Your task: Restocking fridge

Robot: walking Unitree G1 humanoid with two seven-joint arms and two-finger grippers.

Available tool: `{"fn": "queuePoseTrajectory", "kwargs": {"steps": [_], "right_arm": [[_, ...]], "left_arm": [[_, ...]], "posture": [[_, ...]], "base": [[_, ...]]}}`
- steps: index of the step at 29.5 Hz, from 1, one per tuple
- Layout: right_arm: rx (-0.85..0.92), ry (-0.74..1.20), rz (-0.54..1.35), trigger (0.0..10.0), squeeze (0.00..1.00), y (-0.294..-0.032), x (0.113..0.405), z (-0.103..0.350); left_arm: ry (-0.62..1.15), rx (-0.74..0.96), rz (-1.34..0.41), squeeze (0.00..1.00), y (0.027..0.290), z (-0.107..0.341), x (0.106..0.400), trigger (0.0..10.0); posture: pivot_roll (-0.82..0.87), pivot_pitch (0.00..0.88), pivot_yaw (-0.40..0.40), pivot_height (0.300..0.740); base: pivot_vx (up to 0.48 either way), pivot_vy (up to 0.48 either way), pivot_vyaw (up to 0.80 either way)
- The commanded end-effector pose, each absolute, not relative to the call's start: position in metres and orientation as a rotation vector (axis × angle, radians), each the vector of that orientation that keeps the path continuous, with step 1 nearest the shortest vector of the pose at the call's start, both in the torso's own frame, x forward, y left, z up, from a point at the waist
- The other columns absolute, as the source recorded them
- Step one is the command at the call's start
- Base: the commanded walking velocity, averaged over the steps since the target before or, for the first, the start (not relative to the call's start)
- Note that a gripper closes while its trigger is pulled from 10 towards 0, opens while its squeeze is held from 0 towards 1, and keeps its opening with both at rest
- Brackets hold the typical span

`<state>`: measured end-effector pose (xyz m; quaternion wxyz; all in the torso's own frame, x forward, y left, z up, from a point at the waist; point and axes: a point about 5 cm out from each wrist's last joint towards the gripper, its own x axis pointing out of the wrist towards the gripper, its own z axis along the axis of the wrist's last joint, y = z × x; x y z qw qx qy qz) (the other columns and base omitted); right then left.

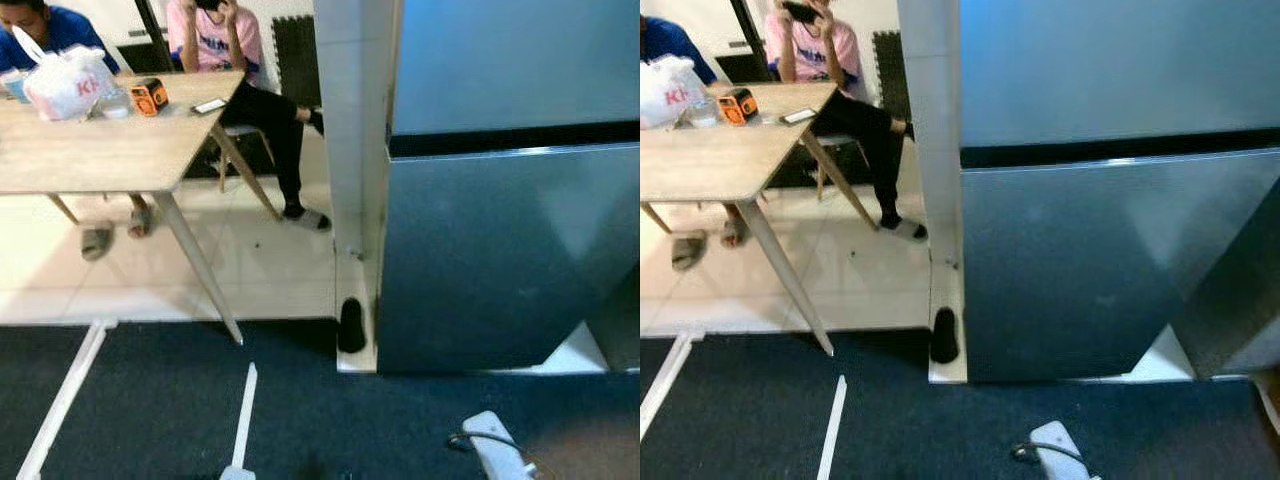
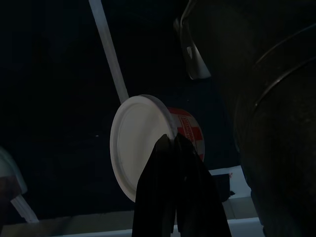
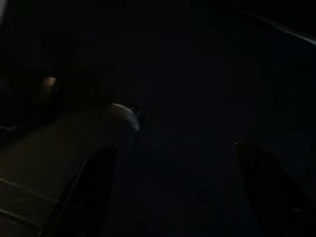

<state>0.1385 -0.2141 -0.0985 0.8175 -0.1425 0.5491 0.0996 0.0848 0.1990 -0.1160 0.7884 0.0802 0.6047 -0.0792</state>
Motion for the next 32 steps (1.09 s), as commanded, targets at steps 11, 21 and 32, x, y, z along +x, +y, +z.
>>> {"fn": "queuePoseTrajectory", "kwargs": {"steps": [11,21,32], "right_arm": [[-0.301,1.163,0.202,10.0,0.00,-0.2180,0.1404,-0.0970],[-0.293,1.164,0.203,10.0,0.00,-0.2159,0.1399,-0.0976],[-0.280,1.159,0.174,10.0,0.00,-0.2186,0.1387,-0.0975]], "left_arm": [[1.266,0.175,-0.171,0.00,0.1991,-0.1143,0.0916,10.0],[1.253,0.153,-0.162,0.00,0.1987,-0.1137,0.0935,10.0],[1.253,0.157,-0.163,0.00,0.2008,-0.1135,0.0929,10.0]], "posture": [[-0.02,0.000,0.031,0.740],[-0.02,0.000,0.033,0.740],[-0.02,0.000,0.038,0.740]], "base": [[0.361,0.000,0.00],[0.076,0.000,0.00],[0.000,-0.326,0.00]]}}
